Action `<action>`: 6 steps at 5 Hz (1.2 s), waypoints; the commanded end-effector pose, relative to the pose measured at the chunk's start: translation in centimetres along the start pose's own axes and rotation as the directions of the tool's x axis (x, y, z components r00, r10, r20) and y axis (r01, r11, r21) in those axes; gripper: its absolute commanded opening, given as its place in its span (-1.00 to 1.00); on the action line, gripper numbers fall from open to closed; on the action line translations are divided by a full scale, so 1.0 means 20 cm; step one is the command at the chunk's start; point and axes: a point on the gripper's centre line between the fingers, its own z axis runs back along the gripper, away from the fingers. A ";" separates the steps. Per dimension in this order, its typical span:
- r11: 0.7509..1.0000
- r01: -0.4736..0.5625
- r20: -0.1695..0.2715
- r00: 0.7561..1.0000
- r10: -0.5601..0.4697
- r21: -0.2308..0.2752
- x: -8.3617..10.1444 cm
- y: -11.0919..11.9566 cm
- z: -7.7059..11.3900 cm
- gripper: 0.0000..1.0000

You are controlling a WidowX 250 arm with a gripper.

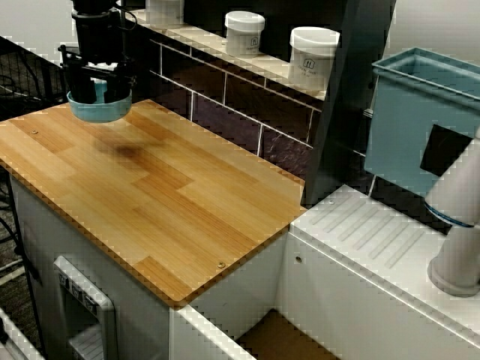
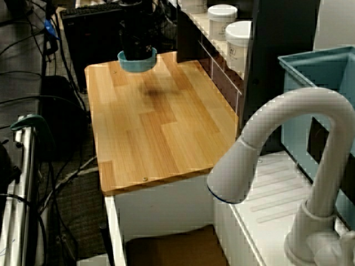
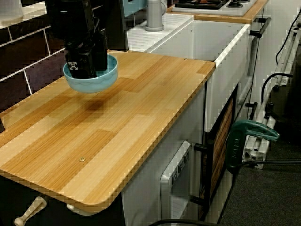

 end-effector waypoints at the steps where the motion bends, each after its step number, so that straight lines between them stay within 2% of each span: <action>1: 1.000 0.000 0.000 1.000 0.000 0.000 0.00 0.00 0.00 -1.00; 2: 0.999 -0.019 -0.070 0.997 0.015 -0.048 0.00 -0.06 0.08 -1.00; 3: 0.999 0.012 -0.081 0.997 -0.015 -0.046 -0.04 -0.10 0.10 -1.00; 5: 0.999 0.013 -0.071 0.997 -0.016 -0.048 -0.05 -0.05 0.10 -1.00; 6: 1.000 -0.014 -0.039 0.999 0.013 -0.021 -0.01 0.01 0.10 1.00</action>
